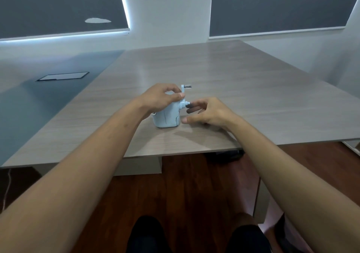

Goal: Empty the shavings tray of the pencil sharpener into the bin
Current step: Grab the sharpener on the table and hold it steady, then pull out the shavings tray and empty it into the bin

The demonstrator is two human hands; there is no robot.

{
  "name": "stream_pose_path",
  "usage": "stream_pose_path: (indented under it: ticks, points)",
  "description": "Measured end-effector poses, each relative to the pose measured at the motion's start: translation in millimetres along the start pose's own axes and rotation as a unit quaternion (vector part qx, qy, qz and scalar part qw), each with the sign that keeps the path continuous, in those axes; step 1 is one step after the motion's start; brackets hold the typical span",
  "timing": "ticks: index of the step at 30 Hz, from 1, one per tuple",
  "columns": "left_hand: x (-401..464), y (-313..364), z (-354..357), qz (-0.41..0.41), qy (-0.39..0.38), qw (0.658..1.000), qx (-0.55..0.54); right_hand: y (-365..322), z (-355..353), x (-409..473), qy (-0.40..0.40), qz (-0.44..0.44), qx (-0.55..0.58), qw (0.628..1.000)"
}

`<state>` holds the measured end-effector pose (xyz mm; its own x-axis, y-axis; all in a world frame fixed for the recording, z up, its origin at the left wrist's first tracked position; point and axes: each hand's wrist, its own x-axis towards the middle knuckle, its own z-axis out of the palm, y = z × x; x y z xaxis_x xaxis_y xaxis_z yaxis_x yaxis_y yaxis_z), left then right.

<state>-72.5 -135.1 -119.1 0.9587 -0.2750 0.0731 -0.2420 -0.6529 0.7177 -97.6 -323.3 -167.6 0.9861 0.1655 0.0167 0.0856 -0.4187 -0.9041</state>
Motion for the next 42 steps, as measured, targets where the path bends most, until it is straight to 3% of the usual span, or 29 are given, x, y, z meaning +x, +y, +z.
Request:
stream_pose_path:
  ticks: [29, 42]
  points:
    - [-3.3, 1.2, -1.0, 0.013, -0.002, 1.000, 0.004, -12.4, 16.3, 7.3, -0.041, -0.019, 0.043, 0.998]
    - [-2.7, -1.2, 2.9, 0.018, 0.016, 1.000, 0.017, 2.9, -20.9, -12.8, 0.000, 0.031, 0.027, 0.999]
